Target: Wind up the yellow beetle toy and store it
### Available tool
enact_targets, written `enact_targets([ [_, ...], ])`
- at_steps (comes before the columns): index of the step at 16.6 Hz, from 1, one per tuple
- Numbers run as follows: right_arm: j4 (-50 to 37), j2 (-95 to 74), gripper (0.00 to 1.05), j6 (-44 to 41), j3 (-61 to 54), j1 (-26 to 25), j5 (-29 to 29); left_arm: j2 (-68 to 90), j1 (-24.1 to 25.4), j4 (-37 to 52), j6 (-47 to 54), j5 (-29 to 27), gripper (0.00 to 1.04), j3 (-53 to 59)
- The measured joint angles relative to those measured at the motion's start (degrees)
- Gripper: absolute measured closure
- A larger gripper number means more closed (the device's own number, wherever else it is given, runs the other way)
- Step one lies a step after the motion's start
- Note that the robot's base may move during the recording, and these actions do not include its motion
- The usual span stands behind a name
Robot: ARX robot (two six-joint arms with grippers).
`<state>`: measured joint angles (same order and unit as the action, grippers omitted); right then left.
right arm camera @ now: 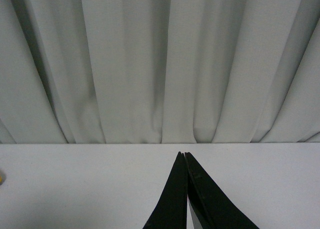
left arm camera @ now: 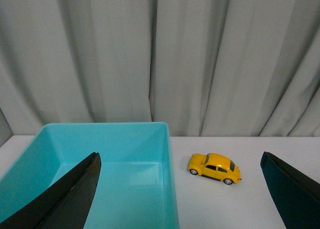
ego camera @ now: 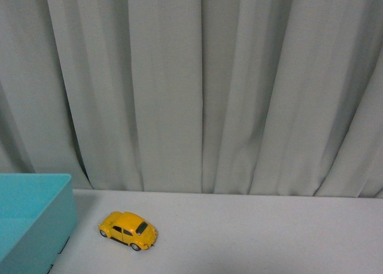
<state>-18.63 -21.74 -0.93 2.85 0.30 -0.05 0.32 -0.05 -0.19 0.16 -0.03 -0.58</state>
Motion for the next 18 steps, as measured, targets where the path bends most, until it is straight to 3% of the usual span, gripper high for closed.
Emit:
enact_targets([
  [12,8.3,11.6,1.03,0.1,-2.3,0.0,0.0,0.0,0.0,0.0,0.0,0.0,0.07,0.0],
  [13,10.4,13.0,1.03,0.1,-2.2,0.0,0.0,0.0,0.0,0.0,0.0,0.0,0.07,0.0],
  [14,19.0,19.1,1.03,0.1,-2.2,0.0,0.0,0.0,0.0,0.0,0.0,0.0,0.07,0.0],
  [18,18.8,21.6,1.03,0.1,-2.2,0.0,0.1,0.0,0.0,0.0,0.0,0.0,0.07,0.0],
])
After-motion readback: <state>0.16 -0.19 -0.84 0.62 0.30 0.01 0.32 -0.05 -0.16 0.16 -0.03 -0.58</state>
